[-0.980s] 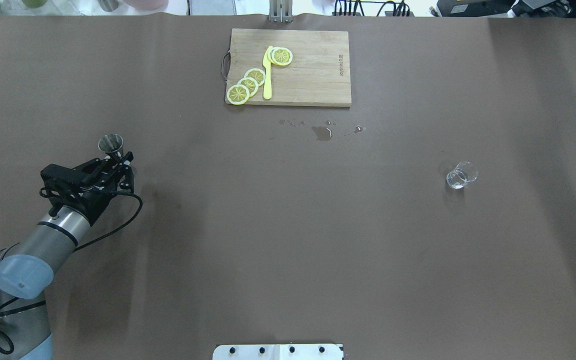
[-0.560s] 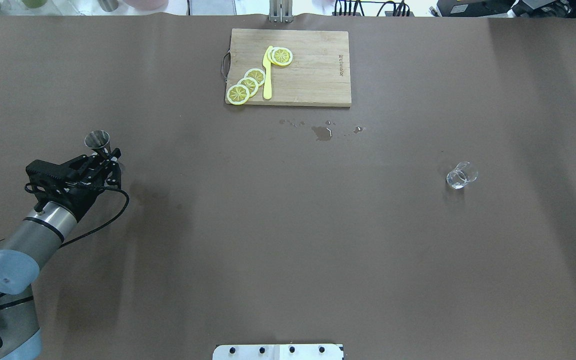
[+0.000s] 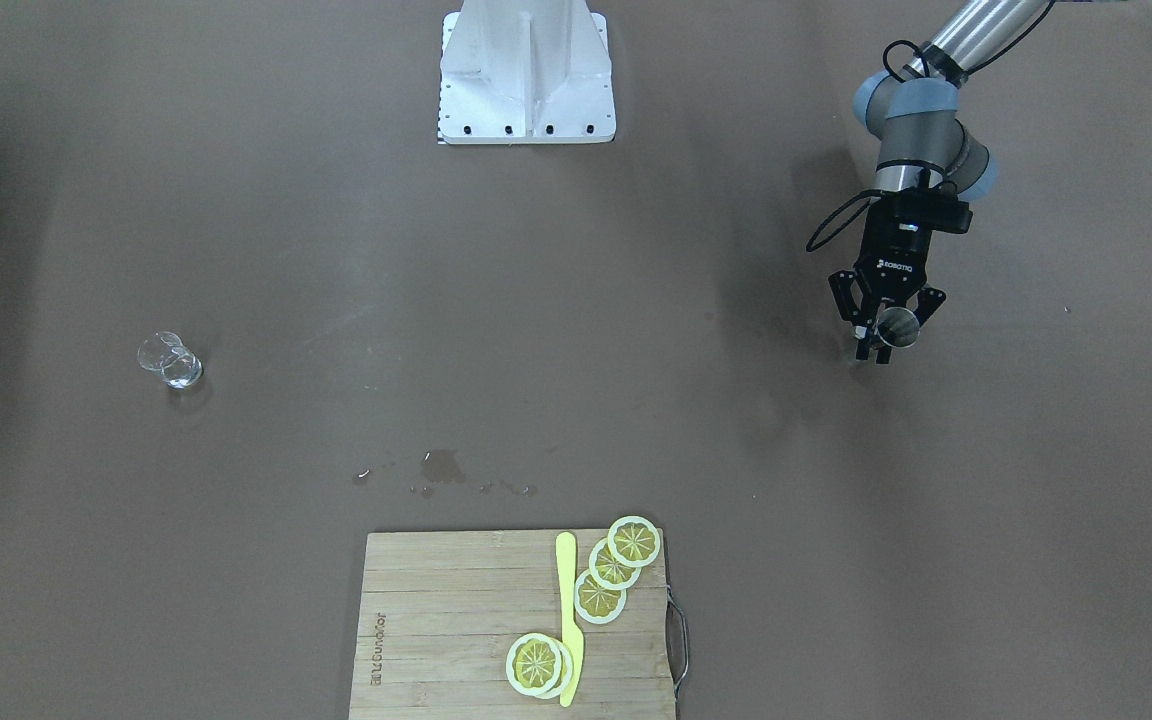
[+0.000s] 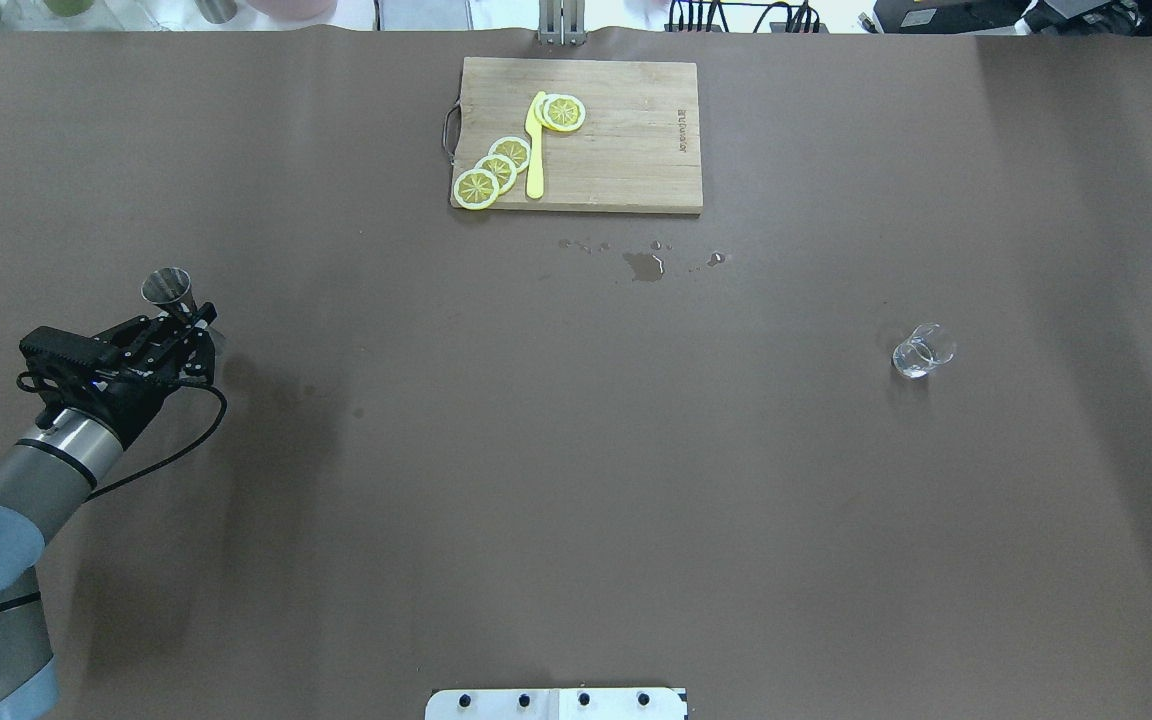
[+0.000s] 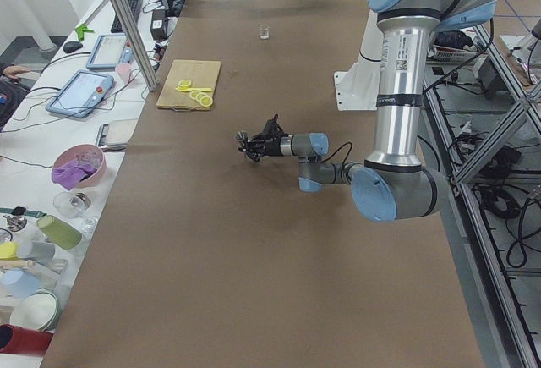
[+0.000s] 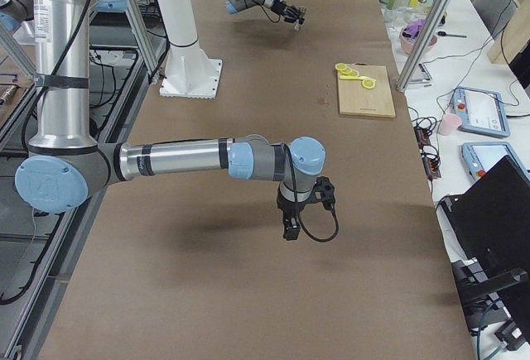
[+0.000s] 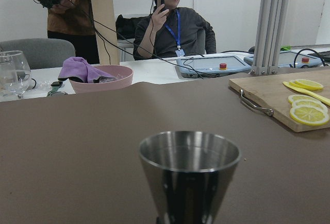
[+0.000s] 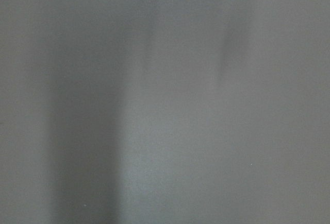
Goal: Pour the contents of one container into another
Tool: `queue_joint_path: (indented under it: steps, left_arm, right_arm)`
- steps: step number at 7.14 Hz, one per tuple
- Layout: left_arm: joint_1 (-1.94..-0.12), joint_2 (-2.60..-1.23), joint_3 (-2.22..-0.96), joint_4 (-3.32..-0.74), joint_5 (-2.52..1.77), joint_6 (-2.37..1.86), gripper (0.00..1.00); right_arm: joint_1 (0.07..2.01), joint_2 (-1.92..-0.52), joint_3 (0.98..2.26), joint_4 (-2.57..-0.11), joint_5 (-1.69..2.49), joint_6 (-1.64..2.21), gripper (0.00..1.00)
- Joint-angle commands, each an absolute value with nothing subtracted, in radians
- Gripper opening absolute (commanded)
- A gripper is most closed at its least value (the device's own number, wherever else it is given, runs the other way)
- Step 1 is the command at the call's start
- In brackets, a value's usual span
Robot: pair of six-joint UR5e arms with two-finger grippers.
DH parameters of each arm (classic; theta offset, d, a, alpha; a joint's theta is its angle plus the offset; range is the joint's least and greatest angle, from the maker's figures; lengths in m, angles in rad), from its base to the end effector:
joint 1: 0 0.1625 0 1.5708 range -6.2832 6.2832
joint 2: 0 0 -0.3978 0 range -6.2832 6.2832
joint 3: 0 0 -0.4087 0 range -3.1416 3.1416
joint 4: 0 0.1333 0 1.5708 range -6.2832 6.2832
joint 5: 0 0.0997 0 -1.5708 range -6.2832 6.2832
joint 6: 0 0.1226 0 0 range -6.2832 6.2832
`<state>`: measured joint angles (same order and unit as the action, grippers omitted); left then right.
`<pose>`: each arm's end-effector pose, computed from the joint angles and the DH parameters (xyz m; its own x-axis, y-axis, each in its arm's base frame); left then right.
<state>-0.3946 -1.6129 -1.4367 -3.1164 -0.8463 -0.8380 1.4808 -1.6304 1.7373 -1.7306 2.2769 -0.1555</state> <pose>0.4036 -0.4005 0.5092 0.6793 0.2598 -0.6864 0.5934 0.3558 0.7220 0.0106 -0.4802 0.6144 0.7378 -0.1878 0.6483 0.2065 0.9773 0.0481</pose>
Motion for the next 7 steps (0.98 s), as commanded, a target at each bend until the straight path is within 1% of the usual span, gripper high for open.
queue_joint_path:
  steps: [1, 2, 7]
  left_arm:
    - [-0.394, -1.623, -1.393, -3.167, -0.847, -0.838, 0.0]
    - [-0.394, -1.629, -1.369, -3.19, -0.847, -0.838, 0.0]
    - [-0.394, -1.632, -1.368, -3.191, -0.845, -0.836, 0.0]
  right_arm:
    - [1.48, -1.625, 1.695, -1.729, 2.272, -0.155, 1.0]
    - [1.48, -1.621, 1.692, -1.729, 2.272, -0.155, 1.0]
    - [1.48, -1.611, 1.695, -1.727, 2.273, -0.155, 1.0]
